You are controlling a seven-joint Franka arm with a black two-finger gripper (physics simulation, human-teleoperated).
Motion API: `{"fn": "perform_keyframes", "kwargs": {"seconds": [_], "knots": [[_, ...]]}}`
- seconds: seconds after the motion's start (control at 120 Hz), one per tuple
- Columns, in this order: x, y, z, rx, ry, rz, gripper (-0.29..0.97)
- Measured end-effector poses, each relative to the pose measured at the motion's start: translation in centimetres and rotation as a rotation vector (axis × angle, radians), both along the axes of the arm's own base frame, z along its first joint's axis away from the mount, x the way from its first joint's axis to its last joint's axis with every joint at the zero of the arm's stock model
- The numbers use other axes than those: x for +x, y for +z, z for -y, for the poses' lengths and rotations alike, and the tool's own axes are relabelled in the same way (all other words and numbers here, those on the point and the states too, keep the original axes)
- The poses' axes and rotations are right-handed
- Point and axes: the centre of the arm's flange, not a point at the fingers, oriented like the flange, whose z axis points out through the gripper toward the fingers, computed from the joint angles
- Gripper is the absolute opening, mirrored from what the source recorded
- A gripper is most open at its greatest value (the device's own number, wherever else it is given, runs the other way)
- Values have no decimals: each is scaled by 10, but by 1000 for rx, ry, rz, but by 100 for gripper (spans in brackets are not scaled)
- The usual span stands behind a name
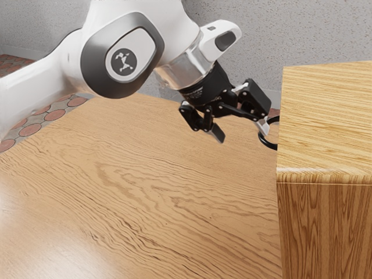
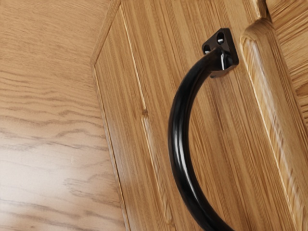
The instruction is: Pull the drawer handle with one arm to open the drawer
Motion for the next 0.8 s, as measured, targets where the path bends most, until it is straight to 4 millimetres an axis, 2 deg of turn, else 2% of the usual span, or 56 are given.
{"fn": "perform_keyframes", "kwargs": {"seconds": [0.167, 0.3, 0.558, 0.717, 0.8], "knots": [[6, -4, -4, -2, 16, 1, 68], [16, -19, -8, 7, 32, -16, 68], [26, -29, -14, 8, 52, -19, 68], [22, -42, -19, 47, 59, -35, 68], [16, -40, -27, 61, 71, -32, 68]]}}
